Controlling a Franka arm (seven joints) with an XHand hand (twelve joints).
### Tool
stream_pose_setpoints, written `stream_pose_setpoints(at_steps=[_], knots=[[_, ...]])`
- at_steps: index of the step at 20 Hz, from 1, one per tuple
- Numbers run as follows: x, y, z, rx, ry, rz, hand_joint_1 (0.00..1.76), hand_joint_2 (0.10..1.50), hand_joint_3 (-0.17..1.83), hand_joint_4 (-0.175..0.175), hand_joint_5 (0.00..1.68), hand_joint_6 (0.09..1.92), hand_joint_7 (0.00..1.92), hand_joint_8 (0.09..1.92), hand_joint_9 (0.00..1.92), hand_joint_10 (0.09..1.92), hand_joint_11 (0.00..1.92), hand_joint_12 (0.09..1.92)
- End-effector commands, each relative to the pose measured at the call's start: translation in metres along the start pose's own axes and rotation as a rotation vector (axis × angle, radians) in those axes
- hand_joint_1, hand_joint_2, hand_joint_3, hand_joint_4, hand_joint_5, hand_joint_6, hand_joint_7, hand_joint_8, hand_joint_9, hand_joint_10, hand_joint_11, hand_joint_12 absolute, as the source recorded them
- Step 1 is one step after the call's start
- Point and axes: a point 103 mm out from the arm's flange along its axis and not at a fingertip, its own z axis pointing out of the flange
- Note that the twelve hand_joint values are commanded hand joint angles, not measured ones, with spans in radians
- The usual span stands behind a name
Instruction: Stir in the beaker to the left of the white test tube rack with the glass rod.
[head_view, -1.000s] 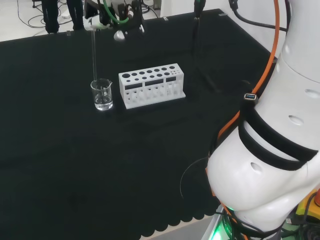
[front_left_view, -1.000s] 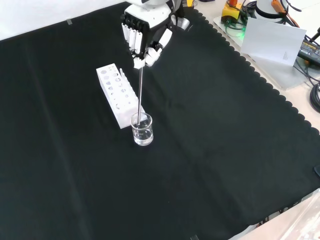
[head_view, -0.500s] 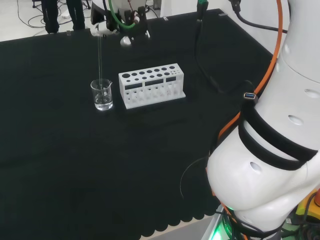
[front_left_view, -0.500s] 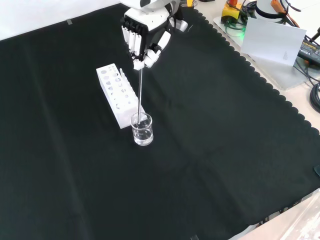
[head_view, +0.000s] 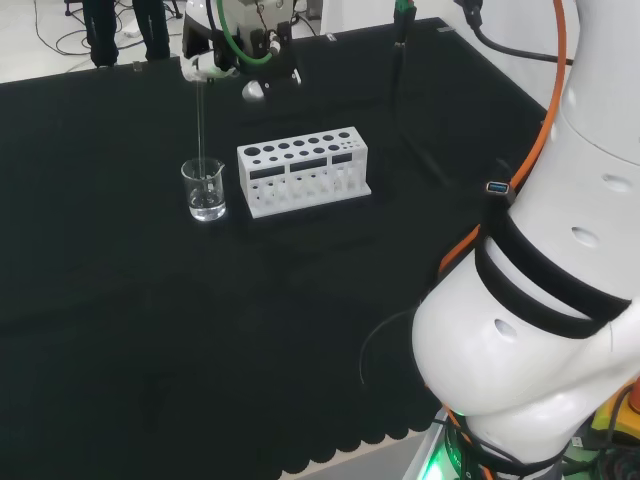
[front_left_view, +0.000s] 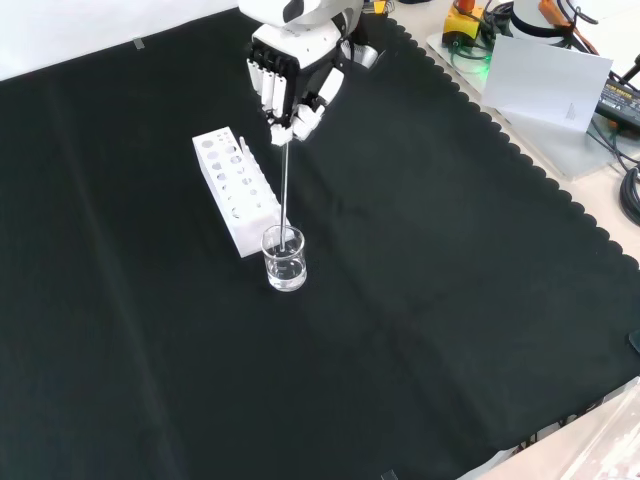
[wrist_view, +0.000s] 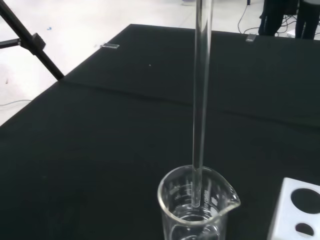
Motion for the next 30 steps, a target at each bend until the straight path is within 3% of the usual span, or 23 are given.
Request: stream_pose_setpoints(at_steps=[1, 10, 19, 30], knots=[[0.001, -0.013, 0.011, 0.025, -0.013, -0.014, 1.32, 1.07, -0.17, -0.175, 1.39, 0.09, 1.29, 0.79, 1.67, 0.66, 1.65, 0.55], [0.014, -0.02, 0.02, 0.055, -0.013, -0.043, 1.32, 1.07, -0.17, -0.175, 1.39, 0.09, 1.29, 0.79, 1.67, 0.66, 1.65, 0.55], [0.029, -0.008, 0.04, 0.083, -0.005, -0.067, 1.32, 1.07, -0.17, -0.175, 1.39, 0.09, 1.29, 0.79, 1.67, 0.66, 1.65, 0.55], [-0.01, 0.027, 0.045, 0.097, 0.008, -0.059, 1.32, 1.07, -0.17, -0.175, 1.39, 0.09, 1.29, 0.79, 1.67, 0.66, 1.64, 0.56]])
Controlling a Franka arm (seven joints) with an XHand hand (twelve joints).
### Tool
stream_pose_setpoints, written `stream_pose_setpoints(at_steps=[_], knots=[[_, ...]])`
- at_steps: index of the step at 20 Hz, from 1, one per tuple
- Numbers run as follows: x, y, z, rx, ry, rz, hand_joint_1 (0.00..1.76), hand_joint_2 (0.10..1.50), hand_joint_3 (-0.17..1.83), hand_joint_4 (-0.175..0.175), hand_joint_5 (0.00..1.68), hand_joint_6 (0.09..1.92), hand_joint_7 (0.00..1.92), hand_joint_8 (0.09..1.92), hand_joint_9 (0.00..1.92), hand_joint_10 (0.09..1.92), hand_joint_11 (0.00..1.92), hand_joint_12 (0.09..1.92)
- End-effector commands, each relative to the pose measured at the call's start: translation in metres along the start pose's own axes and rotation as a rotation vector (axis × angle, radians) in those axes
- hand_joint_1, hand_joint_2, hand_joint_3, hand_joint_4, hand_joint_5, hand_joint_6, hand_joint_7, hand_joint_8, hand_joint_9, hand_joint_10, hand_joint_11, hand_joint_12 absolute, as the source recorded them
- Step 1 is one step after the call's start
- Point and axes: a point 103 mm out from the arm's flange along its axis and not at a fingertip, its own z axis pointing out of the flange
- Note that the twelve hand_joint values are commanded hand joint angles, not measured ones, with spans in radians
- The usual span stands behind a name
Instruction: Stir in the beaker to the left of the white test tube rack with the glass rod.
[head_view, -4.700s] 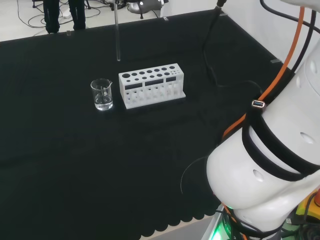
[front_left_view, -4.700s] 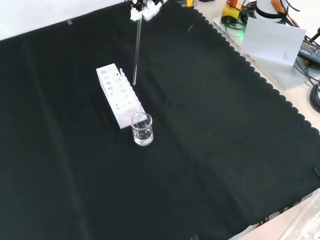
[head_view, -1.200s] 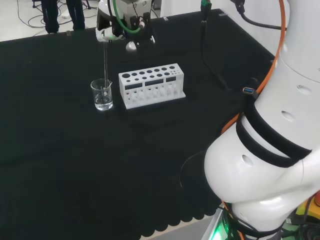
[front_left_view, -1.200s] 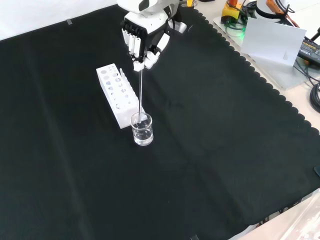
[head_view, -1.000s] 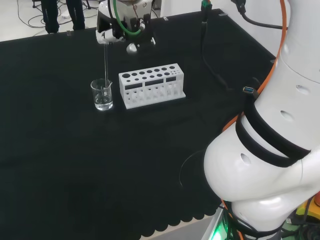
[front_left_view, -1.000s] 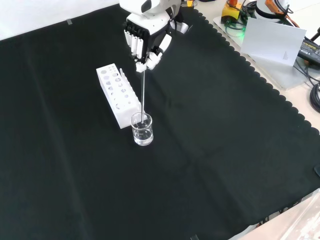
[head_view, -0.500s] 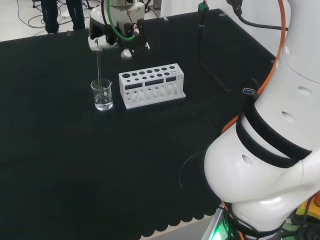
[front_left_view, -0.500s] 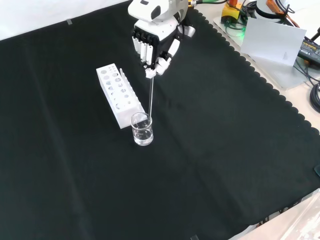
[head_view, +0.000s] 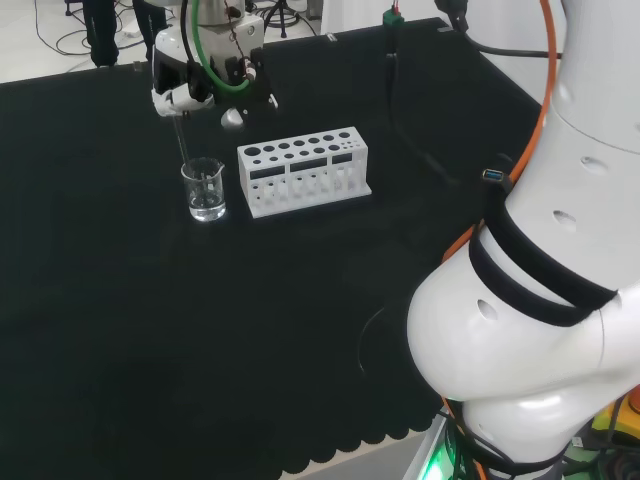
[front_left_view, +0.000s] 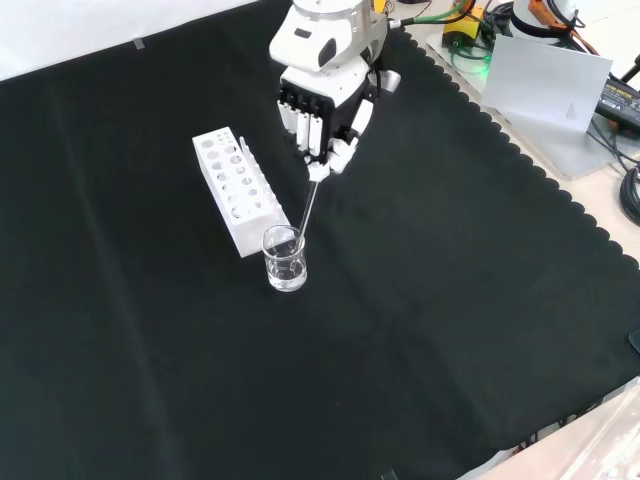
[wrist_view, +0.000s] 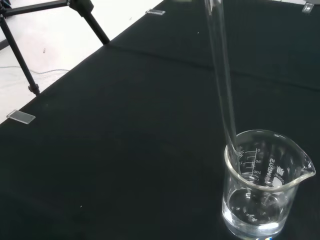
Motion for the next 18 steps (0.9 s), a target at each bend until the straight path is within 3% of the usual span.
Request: stream_pose_setpoints(at_steps=[1, 10, 14, 18], knots=[[-0.064, 0.021, 0.01, 0.028, 0.004, 0.056, 1.32, 1.07, -0.17, -0.175, 1.39, 0.09, 1.29, 0.79, 1.67, 0.66, 1.64, 0.56], [-0.098, 0.014, 0.0, 0.028, -0.001, 0.095, 1.32, 1.07, -0.17, -0.175, 1.4, 0.09, 1.29, 0.8, 1.67, 0.66, 1.64, 0.56], [-0.091, 0.001, -0.001, 0.035, -0.004, 0.09, 1.32, 1.07, -0.17, -0.175, 1.4, 0.09, 1.29, 0.79, 1.67, 0.66, 1.64, 0.56], [-0.069, -0.006, -0.007, 0.028, -0.007, 0.062, 1.32, 1.07, -0.17, -0.175, 1.4, 0.09, 1.29, 0.8, 1.67, 0.67, 1.64, 0.56]])
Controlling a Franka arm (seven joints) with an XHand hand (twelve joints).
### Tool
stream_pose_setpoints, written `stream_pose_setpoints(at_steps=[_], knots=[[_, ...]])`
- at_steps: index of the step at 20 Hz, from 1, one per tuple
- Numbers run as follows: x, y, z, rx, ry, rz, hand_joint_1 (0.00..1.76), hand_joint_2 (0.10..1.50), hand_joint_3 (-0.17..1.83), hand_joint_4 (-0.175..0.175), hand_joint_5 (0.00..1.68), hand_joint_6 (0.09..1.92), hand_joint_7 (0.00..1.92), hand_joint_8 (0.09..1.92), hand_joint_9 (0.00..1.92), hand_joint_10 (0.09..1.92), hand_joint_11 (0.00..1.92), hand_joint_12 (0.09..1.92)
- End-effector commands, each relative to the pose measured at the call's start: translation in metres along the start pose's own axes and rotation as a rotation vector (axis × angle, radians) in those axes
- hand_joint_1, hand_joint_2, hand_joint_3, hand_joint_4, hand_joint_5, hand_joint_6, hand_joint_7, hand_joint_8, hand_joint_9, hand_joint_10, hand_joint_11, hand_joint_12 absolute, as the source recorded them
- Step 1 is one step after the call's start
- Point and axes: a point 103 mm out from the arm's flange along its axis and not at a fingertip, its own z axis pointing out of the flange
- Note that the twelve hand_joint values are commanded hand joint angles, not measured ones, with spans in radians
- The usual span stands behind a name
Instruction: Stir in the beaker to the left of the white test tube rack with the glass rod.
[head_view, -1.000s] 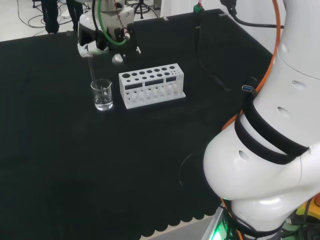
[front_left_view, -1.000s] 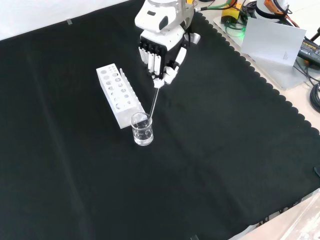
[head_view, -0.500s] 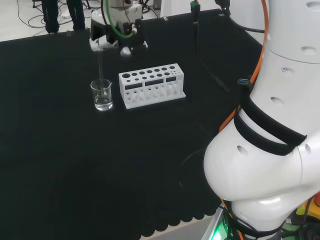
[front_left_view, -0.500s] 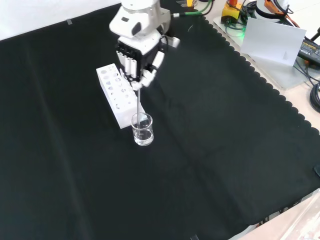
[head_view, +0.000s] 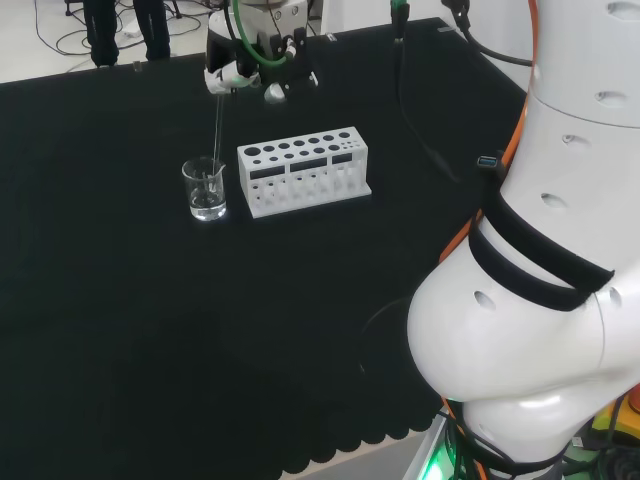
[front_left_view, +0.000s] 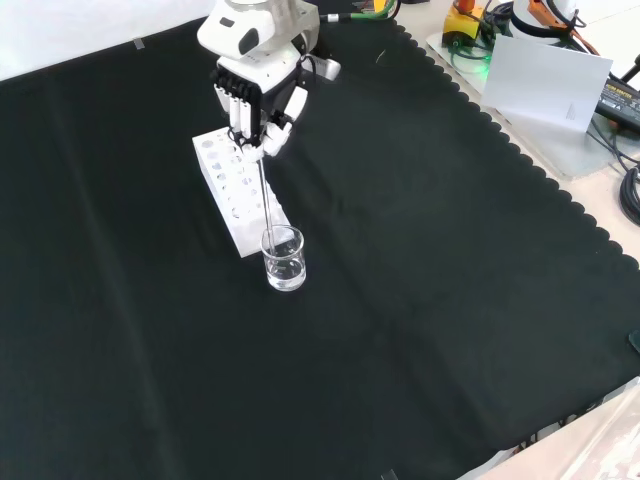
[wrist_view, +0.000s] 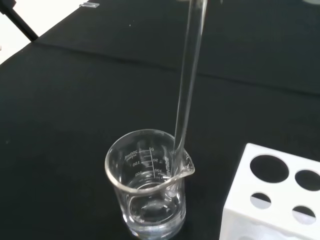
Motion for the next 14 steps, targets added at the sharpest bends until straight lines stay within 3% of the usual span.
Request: stream_pose_setpoints(at_steps=[1, 7, 14], knots=[[0.027, -0.016, -0.007, -0.001, -0.008, -0.034, 1.32, 1.07, -0.17, -0.175, 1.4, 0.09, 1.29, 0.8, 1.67, 0.67, 1.64, 0.56], [0.042, -0.007, -0.007, -0.016, -0.004, -0.05, 1.32, 1.07, -0.17, -0.175, 1.4, 0.09, 1.29, 0.79, 1.67, 0.67, 1.64, 0.57], [0.029, 0.014, -0.003, -0.012, 0.014, -0.047, 1.32, 1.07, -0.17, -0.175, 1.4, 0.09, 1.29, 0.79, 1.67, 0.67, 1.64, 0.57]])
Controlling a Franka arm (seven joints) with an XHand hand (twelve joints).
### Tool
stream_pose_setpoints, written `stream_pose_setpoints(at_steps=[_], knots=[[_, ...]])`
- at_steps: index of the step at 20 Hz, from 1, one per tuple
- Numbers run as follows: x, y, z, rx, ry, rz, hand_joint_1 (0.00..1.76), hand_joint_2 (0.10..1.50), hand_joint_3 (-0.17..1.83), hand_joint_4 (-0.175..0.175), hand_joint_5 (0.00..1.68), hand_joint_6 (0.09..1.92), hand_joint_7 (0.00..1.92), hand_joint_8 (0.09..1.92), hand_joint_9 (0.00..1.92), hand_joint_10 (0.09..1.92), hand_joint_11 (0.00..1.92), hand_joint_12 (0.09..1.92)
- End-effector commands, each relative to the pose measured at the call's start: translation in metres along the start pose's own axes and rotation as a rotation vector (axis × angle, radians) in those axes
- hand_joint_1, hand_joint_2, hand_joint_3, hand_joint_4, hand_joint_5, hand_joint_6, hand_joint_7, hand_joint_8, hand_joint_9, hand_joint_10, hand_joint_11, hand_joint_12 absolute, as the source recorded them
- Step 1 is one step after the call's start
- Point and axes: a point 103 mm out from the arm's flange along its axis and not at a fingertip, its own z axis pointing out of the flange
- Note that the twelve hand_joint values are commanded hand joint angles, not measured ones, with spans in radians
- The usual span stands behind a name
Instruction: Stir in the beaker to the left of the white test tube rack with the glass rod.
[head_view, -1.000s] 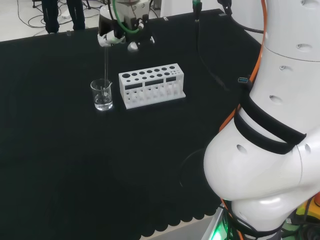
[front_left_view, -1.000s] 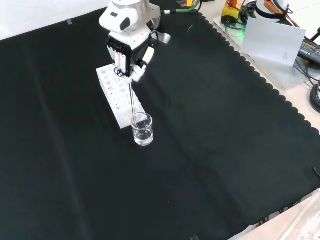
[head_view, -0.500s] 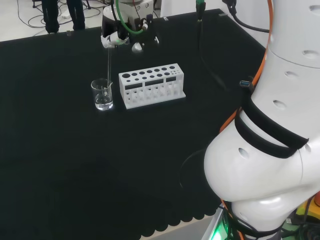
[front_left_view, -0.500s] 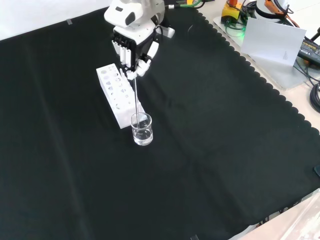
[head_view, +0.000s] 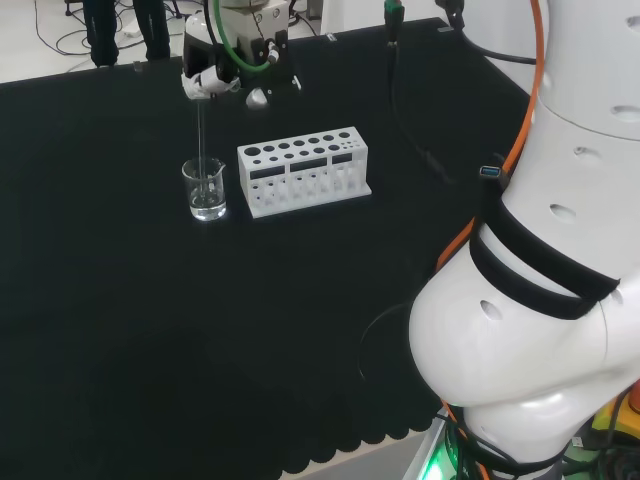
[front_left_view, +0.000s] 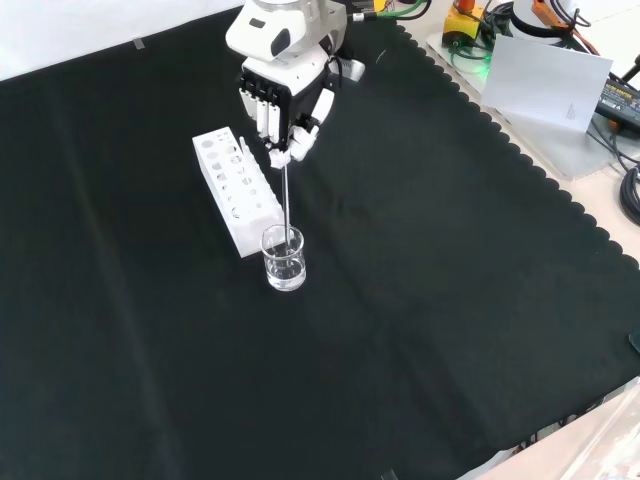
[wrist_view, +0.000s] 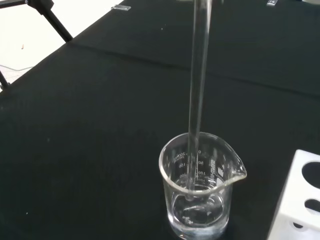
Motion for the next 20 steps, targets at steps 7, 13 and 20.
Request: stream_pose_setpoints(at_steps=[7, 13, 20], knots=[[-0.04, 0.014, 0.008, 0.022, 0.01, 0.039, 1.32, 1.07, -0.17, -0.175, 1.4, 0.09, 1.29, 0.8, 1.67, 0.67, 1.64, 0.57], [-0.032, -0.003, 0.003, 0.021, -0.004, 0.044, 1.32, 1.07, -0.17, -0.175, 1.4, 0.09, 1.29, 0.79, 1.67, 0.67, 1.64, 0.57], [0.01, -0.005, -0.004, 0.019, -0.014, -0.008, 1.32, 1.07, -0.17, -0.175, 1.4, 0.09, 1.29, 0.79, 1.67, 0.67, 1.64, 0.57]])
